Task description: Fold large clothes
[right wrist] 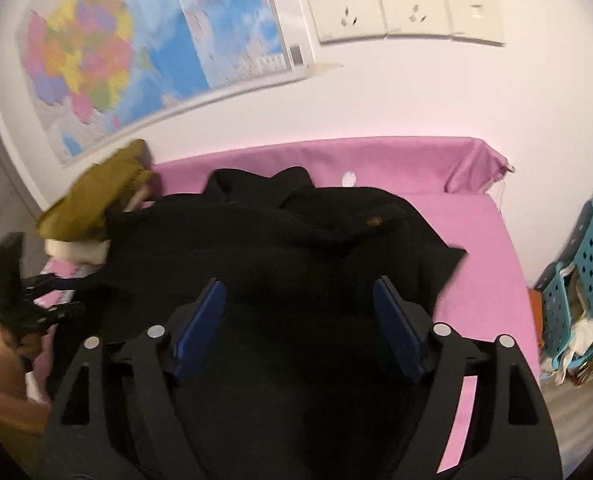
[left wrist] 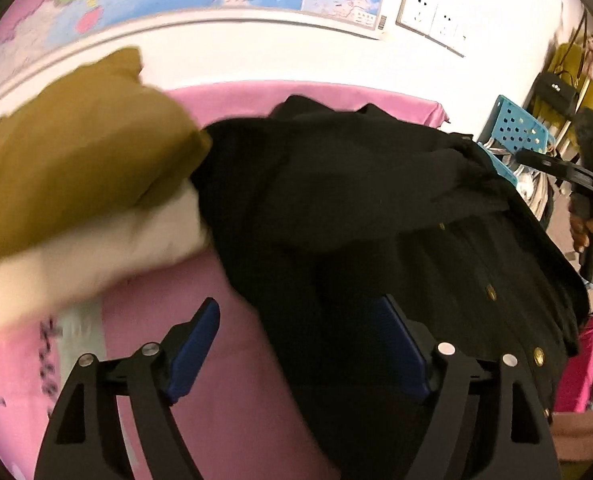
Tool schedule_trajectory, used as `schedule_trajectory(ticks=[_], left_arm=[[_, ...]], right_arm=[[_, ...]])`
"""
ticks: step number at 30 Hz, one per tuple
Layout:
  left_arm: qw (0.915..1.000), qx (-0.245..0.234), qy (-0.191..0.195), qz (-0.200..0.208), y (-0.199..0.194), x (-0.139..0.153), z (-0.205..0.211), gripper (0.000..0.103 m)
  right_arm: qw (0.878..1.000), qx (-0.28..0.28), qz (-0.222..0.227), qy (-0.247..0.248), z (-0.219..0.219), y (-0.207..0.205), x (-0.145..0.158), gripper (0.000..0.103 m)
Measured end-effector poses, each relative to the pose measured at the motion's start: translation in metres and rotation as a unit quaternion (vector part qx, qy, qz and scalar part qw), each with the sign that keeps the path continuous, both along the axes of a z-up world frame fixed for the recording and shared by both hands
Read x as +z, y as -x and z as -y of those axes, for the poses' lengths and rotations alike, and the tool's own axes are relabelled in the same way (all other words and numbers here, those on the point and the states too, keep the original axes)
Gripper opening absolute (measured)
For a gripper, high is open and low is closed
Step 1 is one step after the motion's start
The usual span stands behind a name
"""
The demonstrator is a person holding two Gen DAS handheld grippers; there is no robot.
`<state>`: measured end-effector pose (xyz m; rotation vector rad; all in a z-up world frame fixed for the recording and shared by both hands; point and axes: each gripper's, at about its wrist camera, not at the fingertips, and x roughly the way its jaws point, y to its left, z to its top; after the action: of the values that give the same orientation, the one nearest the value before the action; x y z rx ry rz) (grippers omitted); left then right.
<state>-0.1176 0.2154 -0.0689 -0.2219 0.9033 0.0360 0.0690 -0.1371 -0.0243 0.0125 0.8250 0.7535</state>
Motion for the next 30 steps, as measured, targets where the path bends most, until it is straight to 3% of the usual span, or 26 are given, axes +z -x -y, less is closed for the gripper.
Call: schedule_trajectory(ticks=[3, 8, 12, 18, 24, 26, 30], left_arm=[[0.9991, -0.004, 0.042, -0.009, 0.023, -0.01, -0.001, 0.079], [0.9959, -0.018, 0.086, -0.02, 0.049, -0.025, 0.01, 0.082], [0.9927, -0.028, 0.117, -0.014, 0.064, -0.029, 0.02, 0.085], [0.9881, -0.059, 0.141, -0.017, 0.075, -0.031, 0.041, 0.089], [0.9739, -0.092, 0.207, -0.014, 0.084, -0.034, 0.059, 0.091], [0.9685, -0.101, 0.227, -0.013, 0.086, -0.035, 0.061, 0.091], [0.9646, -0.107, 0.241, -0.001, 0.084, -0.038, 0.067, 0.095]], right_arm=[[1.0, -0.01, -0.019, -0.015, 0.037, 0.024, -0.001, 0.081], [0.997, -0.054, -0.058, -0.011, 0.097, 0.056, -0.029, 0.084], [0.991, -0.06, -0.106, -0.05, 0.131, 0.076, -0.055, 0.085], [0.989, -0.027, -0.128, -0.069, 0.13, 0.095, -0.078, 0.086], [0.987, 0.011, -0.126, -0.104, 0.127, 0.108, -0.082, 0.084], [0.983, 0.032, -0.134, -0.121, 0.127, 0.111, -0.081, 0.071], [0.981, 0.05, -0.134, -0.132, 0.126, 0.111, -0.085, 0.07]])
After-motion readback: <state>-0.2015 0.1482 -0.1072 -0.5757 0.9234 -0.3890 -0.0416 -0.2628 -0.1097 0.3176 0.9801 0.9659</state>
